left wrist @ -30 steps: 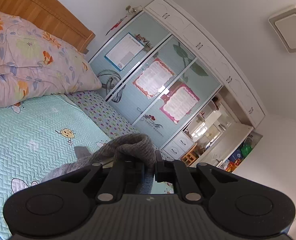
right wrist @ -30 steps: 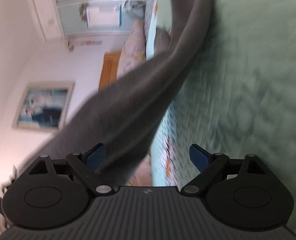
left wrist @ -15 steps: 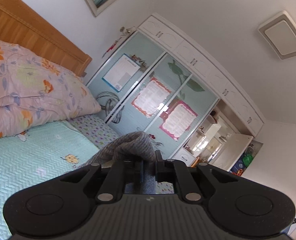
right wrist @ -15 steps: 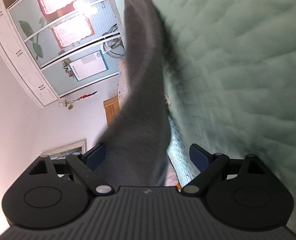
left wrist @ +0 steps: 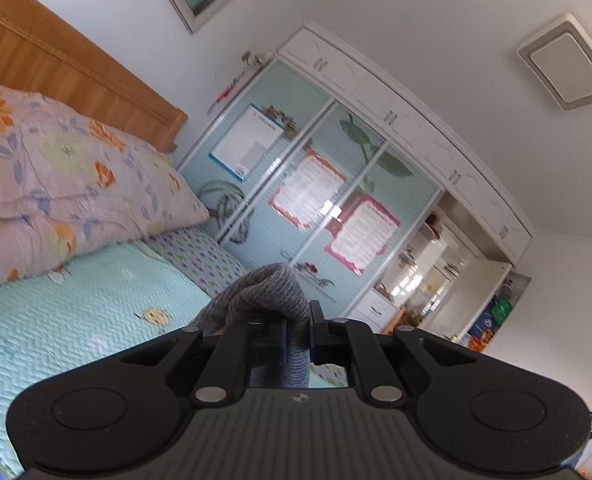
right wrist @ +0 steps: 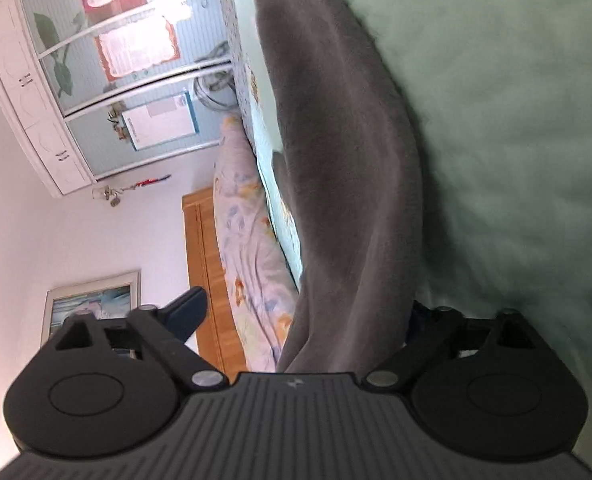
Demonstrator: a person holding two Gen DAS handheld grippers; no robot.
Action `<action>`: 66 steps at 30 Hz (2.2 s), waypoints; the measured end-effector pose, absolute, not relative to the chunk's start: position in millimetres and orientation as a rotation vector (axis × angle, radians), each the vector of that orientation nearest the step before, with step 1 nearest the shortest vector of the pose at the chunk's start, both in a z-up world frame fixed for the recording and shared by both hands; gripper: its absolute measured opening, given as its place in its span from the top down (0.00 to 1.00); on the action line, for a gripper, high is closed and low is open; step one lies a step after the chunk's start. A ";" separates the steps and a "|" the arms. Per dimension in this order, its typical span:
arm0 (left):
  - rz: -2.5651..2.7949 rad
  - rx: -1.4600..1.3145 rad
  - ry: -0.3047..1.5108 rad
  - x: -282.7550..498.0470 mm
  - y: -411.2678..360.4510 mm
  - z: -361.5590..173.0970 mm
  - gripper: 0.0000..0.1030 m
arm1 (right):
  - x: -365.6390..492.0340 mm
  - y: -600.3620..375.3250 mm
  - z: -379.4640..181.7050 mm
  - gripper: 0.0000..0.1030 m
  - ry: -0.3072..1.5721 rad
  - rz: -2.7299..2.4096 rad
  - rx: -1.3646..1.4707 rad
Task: Fold clothes
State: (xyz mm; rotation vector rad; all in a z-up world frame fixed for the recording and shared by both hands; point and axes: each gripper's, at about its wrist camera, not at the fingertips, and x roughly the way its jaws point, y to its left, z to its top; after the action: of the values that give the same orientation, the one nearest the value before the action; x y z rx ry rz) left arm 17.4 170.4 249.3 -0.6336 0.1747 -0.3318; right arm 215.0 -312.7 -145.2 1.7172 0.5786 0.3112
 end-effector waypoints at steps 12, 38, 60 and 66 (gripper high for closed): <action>-0.243 -0.342 -0.045 53.7 126.5 404.3 0.95 | 241.6 -328.4 -76.2 0.91 0.609 0.361 1.535; -0.003 -0.699 0.848 187.1 205.7 34.9 0.31 | 183.4 -340.2 -93.4 0.52 0.703 0.249 1.409; 0.191 -0.589 1.027 331.6 226.3 -29.2 0.96 | 186.3 -349.6 -126.3 0.33 0.698 0.269 1.475; 0.121 -0.378 0.714 292.4 185.7 67.4 0.97 | 184.2 -349.1 -113.6 0.32 0.654 0.318 1.456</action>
State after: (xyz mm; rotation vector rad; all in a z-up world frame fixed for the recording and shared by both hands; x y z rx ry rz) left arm 292.4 185.7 67.4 -0.3776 0.7135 0.1215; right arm 184.2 -349.1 -113.6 1.4557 0.6538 0.3182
